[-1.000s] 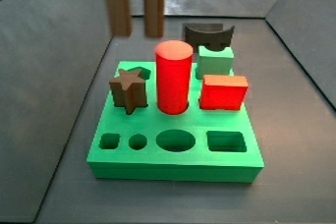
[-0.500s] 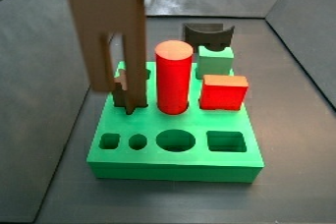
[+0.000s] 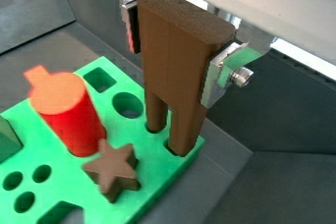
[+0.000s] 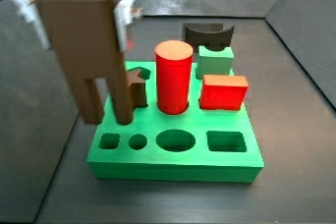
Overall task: Pick up the square-circle object. Move up. Rotate the square-circle object. Move to above the board. Insert the square-circle object.
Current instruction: Insert the square-circle object.
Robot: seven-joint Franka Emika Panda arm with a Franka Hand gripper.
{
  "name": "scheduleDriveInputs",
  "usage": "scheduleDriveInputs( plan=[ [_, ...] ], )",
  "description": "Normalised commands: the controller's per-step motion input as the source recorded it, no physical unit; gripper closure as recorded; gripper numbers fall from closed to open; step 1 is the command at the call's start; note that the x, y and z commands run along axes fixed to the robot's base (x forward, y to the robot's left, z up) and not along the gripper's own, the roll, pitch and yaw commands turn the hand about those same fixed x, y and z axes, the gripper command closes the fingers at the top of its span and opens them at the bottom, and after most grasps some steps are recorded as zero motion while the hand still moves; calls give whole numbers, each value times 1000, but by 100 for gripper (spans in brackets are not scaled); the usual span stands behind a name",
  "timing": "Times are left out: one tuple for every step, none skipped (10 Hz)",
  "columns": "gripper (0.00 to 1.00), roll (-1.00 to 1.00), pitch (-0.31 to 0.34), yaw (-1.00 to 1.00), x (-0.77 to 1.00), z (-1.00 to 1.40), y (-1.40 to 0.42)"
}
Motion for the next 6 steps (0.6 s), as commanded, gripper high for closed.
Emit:
scheduleDriveInputs(
  plan=[
    [100,356,-61,0,0,-243,-229],
    [100,379,16,0,151,-377,-183],
    [100,227,0,0,291,-489,-103],
    [100,100,10,-11,417,-429,-17],
    [100,0,1,0,309,-366,0],
    [100,-37,0,-83,174,-211,0]
  ],
)
